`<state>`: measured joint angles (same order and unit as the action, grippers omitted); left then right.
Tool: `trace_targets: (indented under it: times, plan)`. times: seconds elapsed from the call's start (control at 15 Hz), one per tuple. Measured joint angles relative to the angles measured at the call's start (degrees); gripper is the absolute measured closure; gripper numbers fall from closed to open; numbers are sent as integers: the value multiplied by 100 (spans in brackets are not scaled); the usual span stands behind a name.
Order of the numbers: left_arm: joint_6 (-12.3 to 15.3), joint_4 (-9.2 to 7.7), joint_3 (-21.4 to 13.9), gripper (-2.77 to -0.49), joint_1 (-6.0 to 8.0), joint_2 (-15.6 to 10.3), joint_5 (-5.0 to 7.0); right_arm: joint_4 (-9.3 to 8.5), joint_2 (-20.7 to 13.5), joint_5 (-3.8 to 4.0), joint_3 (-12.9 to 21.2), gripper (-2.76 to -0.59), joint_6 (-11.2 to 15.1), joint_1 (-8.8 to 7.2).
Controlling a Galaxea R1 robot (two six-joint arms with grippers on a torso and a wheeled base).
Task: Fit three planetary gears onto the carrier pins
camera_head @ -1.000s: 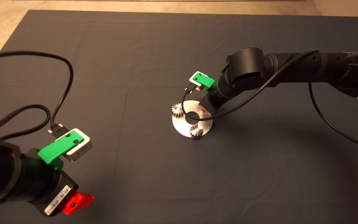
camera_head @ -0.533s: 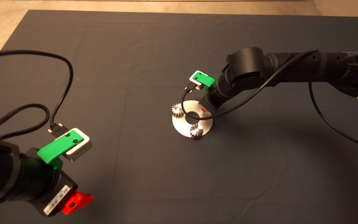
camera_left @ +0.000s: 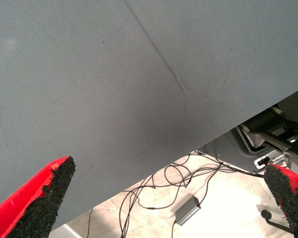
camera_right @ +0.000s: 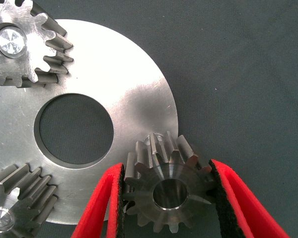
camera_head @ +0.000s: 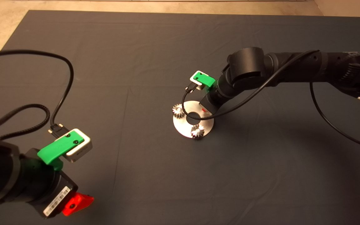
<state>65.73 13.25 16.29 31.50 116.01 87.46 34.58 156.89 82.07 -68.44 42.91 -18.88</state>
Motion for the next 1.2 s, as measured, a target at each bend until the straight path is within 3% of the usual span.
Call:
trace_targets:
  times: [1.2]
  plan:
    - [-19, -27, 0, -277, 30, -2, 0, 50, 75, 10, -107, -95, 2, -5]
